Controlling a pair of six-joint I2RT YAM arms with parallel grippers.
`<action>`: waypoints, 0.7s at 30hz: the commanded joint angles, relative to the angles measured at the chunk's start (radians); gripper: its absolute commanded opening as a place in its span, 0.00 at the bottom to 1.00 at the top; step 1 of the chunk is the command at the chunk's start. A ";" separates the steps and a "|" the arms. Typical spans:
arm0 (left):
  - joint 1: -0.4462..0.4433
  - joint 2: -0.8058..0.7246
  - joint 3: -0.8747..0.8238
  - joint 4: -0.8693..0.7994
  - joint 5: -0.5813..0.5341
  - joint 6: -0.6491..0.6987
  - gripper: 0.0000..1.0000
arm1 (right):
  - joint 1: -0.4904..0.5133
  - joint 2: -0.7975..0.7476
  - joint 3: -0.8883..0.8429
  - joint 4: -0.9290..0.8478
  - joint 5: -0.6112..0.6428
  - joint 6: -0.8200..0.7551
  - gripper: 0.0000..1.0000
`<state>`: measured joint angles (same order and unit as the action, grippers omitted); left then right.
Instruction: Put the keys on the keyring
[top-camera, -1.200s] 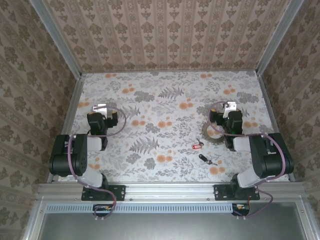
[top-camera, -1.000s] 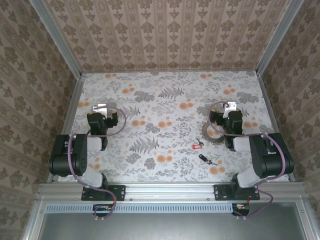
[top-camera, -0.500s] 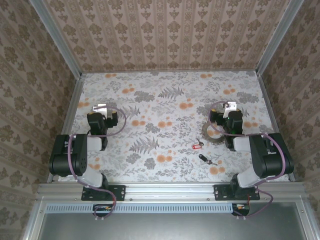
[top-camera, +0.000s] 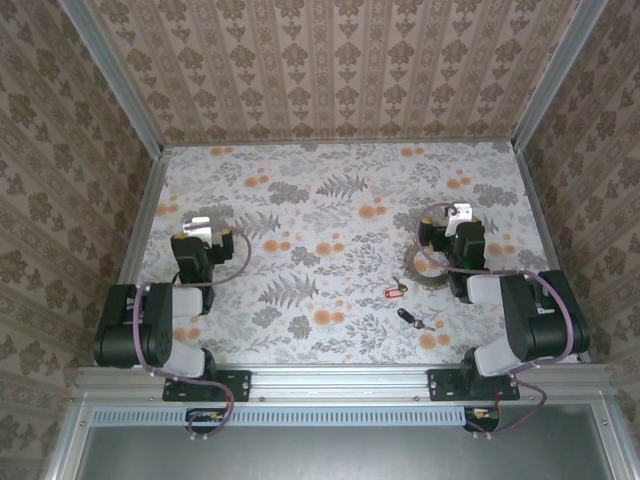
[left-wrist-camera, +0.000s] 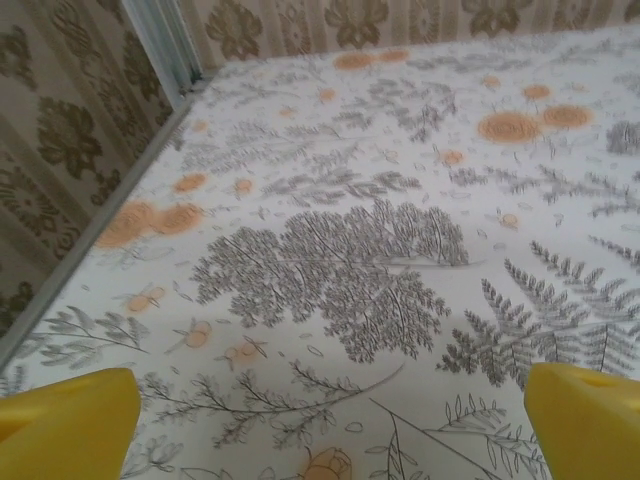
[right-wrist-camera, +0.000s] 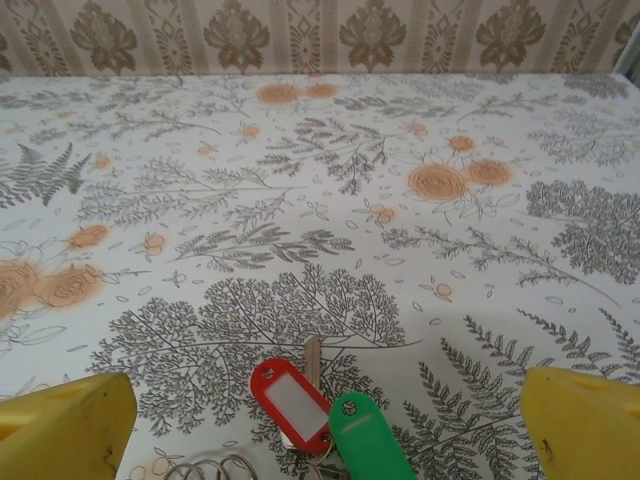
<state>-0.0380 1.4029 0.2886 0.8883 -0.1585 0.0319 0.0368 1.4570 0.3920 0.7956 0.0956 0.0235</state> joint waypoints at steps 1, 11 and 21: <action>0.007 -0.145 0.037 -0.159 -0.038 -0.069 1.00 | 0.005 -0.140 0.091 -0.297 0.047 0.051 1.00; 0.033 -0.440 0.323 -0.965 0.106 -0.472 1.00 | 0.000 -0.272 0.402 -1.106 -0.116 0.358 0.98; -0.116 -0.409 0.321 -0.958 0.335 -0.615 1.00 | 0.002 -0.248 0.395 -1.283 -0.217 0.423 0.76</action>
<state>-0.1032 0.9749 0.6144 -0.0307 0.1040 -0.5179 0.0372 1.1889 0.7815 -0.3687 -0.0811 0.4156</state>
